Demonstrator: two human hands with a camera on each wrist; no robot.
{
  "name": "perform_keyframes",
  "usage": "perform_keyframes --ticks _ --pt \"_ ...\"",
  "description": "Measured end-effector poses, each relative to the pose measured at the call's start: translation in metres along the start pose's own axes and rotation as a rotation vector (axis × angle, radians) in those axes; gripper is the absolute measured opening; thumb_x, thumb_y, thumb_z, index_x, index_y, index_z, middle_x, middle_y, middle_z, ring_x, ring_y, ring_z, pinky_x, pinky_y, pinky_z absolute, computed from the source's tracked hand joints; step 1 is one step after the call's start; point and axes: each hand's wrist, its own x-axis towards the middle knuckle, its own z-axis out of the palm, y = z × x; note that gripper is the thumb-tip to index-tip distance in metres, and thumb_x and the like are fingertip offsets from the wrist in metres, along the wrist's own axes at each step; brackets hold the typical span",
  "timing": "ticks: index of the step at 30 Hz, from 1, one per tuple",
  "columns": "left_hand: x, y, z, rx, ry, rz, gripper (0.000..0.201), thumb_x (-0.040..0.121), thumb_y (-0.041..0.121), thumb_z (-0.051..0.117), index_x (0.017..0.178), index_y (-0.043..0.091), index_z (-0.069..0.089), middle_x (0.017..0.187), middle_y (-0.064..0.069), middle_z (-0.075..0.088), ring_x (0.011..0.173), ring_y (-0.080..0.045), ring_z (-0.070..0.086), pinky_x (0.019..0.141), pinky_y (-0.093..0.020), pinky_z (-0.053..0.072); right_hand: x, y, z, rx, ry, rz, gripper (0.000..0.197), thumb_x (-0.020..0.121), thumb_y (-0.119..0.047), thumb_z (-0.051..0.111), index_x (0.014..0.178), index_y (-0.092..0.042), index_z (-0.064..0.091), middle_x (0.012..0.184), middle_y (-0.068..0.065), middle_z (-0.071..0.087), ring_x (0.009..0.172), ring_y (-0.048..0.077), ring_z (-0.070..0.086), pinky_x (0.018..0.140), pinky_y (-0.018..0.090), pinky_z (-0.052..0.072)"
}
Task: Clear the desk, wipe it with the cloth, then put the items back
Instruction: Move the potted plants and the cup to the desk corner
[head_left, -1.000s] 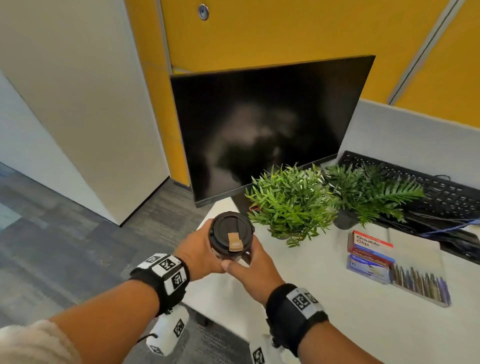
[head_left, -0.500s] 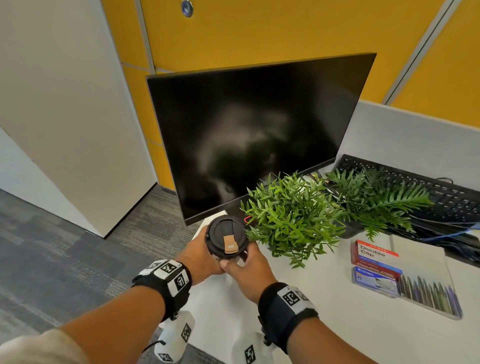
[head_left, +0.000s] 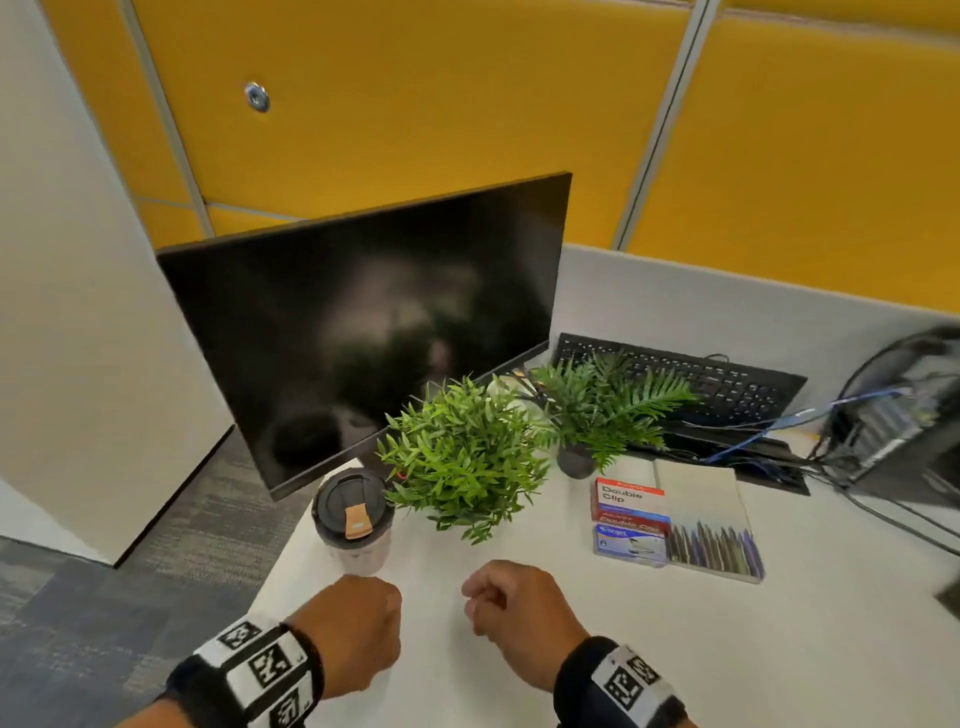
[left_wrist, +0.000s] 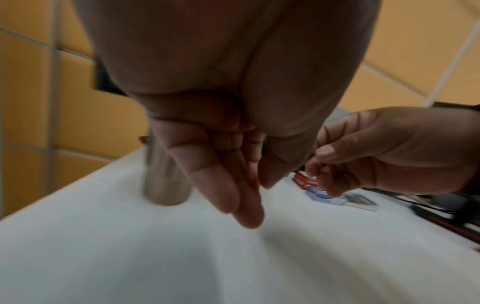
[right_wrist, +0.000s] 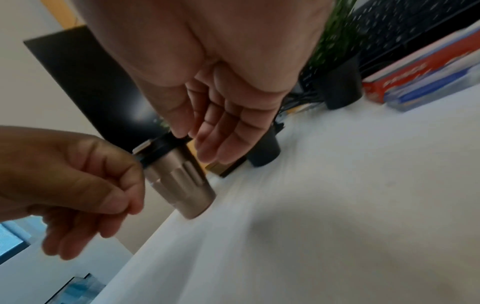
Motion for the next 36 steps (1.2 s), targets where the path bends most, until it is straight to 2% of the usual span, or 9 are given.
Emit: perform_keyframes --ticks 8,13,16,18,21,26,29,34,36 --pt "0.035 0.166 0.001 -0.252 0.143 0.261 0.019 0.085 0.025 0.052 0.094 0.017 0.066 0.094 0.000 0.071 0.071 -0.011 0.057 0.075 -0.026 0.053 -0.027 0.047 -0.121 0.016 0.219 0.060 0.013 0.086 -0.009 0.060 0.077 -0.014 0.068 0.077 0.003 0.067 0.059 0.009 0.060 0.058 0.021 0.053" --pt "0.115 0.218 0.012 -0.521 0.243 0.069 0.026 0.086 0.027 0.055 0.110 0.020 0.062 0.106 -0.003 0.067 0.077 -0.017 0.056 0.075 -0.023 0.049 0.020 0.087 -0.185 0.040 0.372 0.085 0.020 0.085 -0.004 0.058 0.075 -0.019 0.068 0.080 0.001 0.069 0.070 0.017 0.065 0.062 0.029 0.057" --pt "0.162 0.228 0.012 -0.664 0.290 -0.095 0.038 0.088 0.028 0.056 0.121 0.010 0.053 0.108 -0.010 0.063 0.089 -0.025 0.061 0.078 -0.029 0.049 0.061 0.112 -0.210 0.017 0.380 0.139 0.016 0.085 -0.011 0.061 0.095 -0.021 0.067 0.095 0.000 0.069 0.087 0.017 0.065 0.072 0.029 0.055" --pt "0.189 0.228 0.008 -0.681 0.374 -0.186 0.044 0.086 0.031 0.059 0.125 0.012 0.050 0.115 -0.008 0.060 0.101 -0.024 0.060 0.083 -0.027 0.048 0.085 0.117 -0.221 -0.012 0.324 0.143 0.031 0.085 -0.011 0.063 0.115 -0.017 0.062 0.109 0.002 0.065 0.099 0.017 0.062 0.073 0.019 0.049" --pt "0.224 0.221 0.002 -0.846 0.455 -0.224 0.051 0.070 0.035 0.065 0.117 0.019 0.055 0.114 -0.007 0.065 0.100 -0.024 0.064 0.091 -0.035 0.053 0.123 0.120 -0.231 -0.200 0.263 0.068 0.053 0.077 -0.021 0.071 0.128 -0.022 0.055 0.121 0.001 0.061 0.110 0.019 0.059 0.088 0.024 0.047" --pt "0.258 0.212 -0.008 -0.787 0.498 -0.062 0.030 0.076 0.035 0.069 0.105 0.025 0.066 0.104 0.010 0.069 0.099 -0.010 0.064 0.088 -0.029 0.050 0.169 0.123 -0.234 -0.198 0.113 -0.061 0.056 0.069 -0.031 0.083 0.119 -0.028 0.058 0.112 -0.010 0.064 0.105 0.013 0.061 0.091 0.031 0.051" --pt "0.266 0.217 -0.018 -0.746 0.479 -0.001 0.014 0.087 0.013 0.062 0.099 0.011 0.070 0.099 -0.002 0.071 0.094 -0.018 0.064 0.087 -0.032 0.051 0.179 0.118 -0.231 -0.193 0.016 -0.048 0.039 0.072 -0.026 0.083 0.104 -0.028 0.060 0.108 -0.008 0.067 0.099 0.013 0.063 0.089 0.027 0.051" --pt "0.265 0.219 -0.016 -0.822 0.491 -0.009 0.045 0.079 0.034 0.074 0.113 0.005 0.064 0.115 -0.013 0.066 0.110 -0.032 0.061 0.098 -0.046 0.049 0.179 0.125 -0.229 -0.353 0.016 -0.175 0.034 0.083 -0.013 0.072 0.115 -0.012 0.060 0.114 0.011 0.066 0.107 0.027 0.063 0.093 0.037 0.053" --pt "0.262 0.219 -0.010 -0.907 0.516 0.019 0.051 0.076 0.041 0.075 0.114 0.008 0.064 0.116 -0.013 0.066 0.112 -0.034 0.061 0.099 -0.048 0.049 0.173 0.126 -0.228 -0.372 0.034 -0.191 0.036 0.080 -0.023 0.076 0.113 -0.019 0.061 0.108 -0.001 0.066 0.097 0.013 0.064 0.086 0.025 0.054"
